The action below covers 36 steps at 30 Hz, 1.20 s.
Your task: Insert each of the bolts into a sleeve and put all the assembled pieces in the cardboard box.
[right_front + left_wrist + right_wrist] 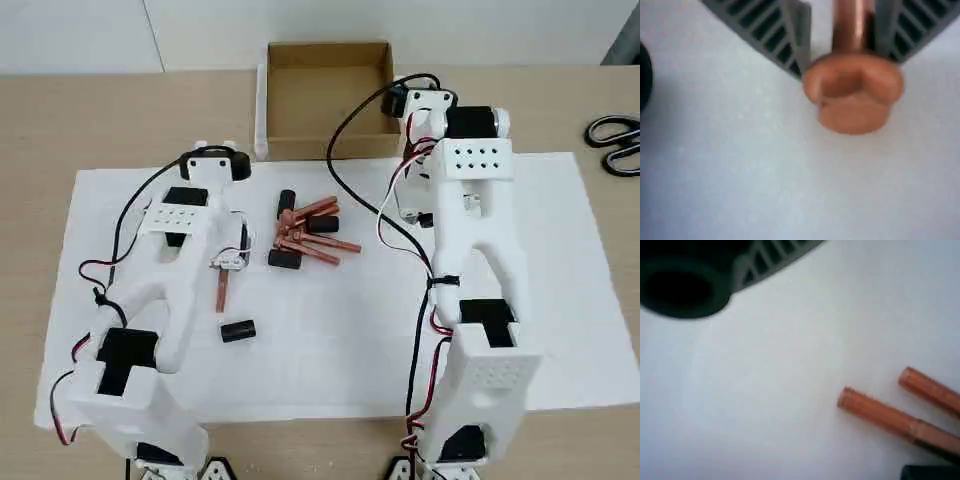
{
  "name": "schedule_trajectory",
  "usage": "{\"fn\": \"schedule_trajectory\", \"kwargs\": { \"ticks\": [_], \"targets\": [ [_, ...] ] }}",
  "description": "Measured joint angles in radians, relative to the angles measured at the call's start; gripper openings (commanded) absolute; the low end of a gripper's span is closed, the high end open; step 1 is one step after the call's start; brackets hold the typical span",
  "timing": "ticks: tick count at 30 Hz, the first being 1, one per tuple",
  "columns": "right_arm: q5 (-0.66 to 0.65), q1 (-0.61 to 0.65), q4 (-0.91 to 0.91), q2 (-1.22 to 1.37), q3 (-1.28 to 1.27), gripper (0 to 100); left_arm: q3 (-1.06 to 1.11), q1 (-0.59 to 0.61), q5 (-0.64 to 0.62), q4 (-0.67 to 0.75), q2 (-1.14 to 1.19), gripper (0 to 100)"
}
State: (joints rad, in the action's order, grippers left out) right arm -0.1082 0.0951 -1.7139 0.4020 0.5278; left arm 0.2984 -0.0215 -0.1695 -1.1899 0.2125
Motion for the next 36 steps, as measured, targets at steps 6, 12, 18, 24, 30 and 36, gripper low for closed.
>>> {"fn": "schedule_trajectory", "kwargs": {
  "ticks": [6, 12, 18, 24, 30, 36],
  "targets": [
    [0.0, 0.0, 0.0, 0.0, 0.0, 10.0, 0.0, -0.002, -0.003, 0.002, 0.0, 2],
    [0.0, 0.0, 0.0, 0.0, 0.0, 9.9, -0.092, 0.015, -0.006, -0.092, 0.008, 2],
    [0.0, 0.0, 0.0, -0.069, 0.0, 7.2, -0.278, 0.012, -0.052, -0.216, 0.008, 2],
    [0.0, 0.0, 0.0, -0.267, 0.0, 3.2, -0.413, 0.009, -0.058, -0.31, 0.008, 2],
    [0.0, 0.003, 0.0, -0.43, -0.032, 3.1, -0.557, 0.009, -0.058, -0.416, 0.008, 2],
    [0.0, 0.034, 0.023, -0.681, -0.183, 1.4, -0.672, 0.009, -0.058, -0.5, 0.008, 2]
  ]
}}
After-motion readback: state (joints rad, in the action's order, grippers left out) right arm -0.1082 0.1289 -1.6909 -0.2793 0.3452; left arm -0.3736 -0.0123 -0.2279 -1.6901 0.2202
